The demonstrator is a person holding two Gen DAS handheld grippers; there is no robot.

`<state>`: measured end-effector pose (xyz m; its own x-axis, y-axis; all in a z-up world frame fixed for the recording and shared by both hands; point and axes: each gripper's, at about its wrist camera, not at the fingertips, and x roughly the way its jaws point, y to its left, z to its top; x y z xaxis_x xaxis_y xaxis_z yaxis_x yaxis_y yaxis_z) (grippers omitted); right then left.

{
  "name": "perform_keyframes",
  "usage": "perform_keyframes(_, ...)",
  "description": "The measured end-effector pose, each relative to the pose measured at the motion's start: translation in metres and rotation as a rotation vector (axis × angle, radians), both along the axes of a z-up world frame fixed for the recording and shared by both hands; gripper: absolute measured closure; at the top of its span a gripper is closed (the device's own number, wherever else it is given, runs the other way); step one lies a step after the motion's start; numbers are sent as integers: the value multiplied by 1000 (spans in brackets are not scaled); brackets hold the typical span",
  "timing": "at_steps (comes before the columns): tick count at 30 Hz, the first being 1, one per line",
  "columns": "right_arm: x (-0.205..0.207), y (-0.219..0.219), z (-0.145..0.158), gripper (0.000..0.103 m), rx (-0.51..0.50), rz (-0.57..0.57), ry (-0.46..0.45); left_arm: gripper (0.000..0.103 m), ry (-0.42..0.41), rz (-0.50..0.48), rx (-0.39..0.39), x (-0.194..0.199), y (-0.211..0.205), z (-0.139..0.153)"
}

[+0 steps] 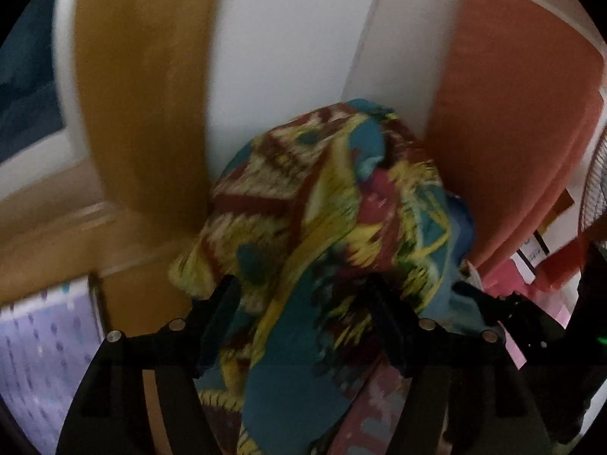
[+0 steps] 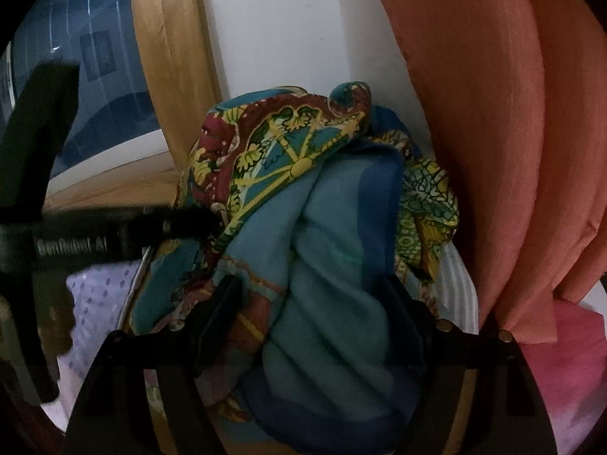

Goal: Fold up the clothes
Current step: 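Lift the patterned cloth bundle with both grippers and carry it toward the bed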

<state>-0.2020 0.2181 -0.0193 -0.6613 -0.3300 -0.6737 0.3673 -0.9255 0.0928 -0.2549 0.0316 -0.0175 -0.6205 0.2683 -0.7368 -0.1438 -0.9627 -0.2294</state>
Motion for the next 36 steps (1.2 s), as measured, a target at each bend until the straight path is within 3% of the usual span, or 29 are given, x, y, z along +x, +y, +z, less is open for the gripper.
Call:
perform_keyframes(2,2,1,0,26,-13,-3,-2,34,-5,-19,-42,-8,10,-4)
perform_keyframes(4,3,2,-1,27,-18,-8,-5,39,0,-36,-27,-11,14,-8)
perform_keyframes(5,3,0,-1,29,-20,-11,-3,55,1,-45,-14,-12,15,-9)
perform_keyframes(6,3,-1,0,39,-21,-15,-1,74,-2,-56,16,-11,15,-9)
perform_keyframes(7,4,-1,1,52,-39,-10,-1,79,-3,-65,41,-10,15,-9)
perform_keyframes(8,5,-1,3,56,-52,-8,0,85,1,-66,46,-9,14,-7)
perform_keyframes(9,7,-2,4,67,-58,-8,4,94,6,-66,51,-7,13,-6)
perform_keyframes(10,10,-5,8,78,-58,-2,19,95,14,-64,59,-4,10,-3)
perform_keyframes(13,22,-13,18,88,-51,10,63,98,44,-43,92,11,-4,10)
perform_keyframes(20,53,-36,41,95,-159,141,96,99,129,25,119,62,-55,40)
perform_keyframes(25,87,-77,57,96,-211,297,120,99,187,89,79,102,-82,63)
perform_keyframes(30,110,-122,51,96,-207,417,82,99,177,181,69,153,-123,55)
perform_keyframes(36,139,-164,32,96,-187,535,7,99,120,293,63,194,-166,25)
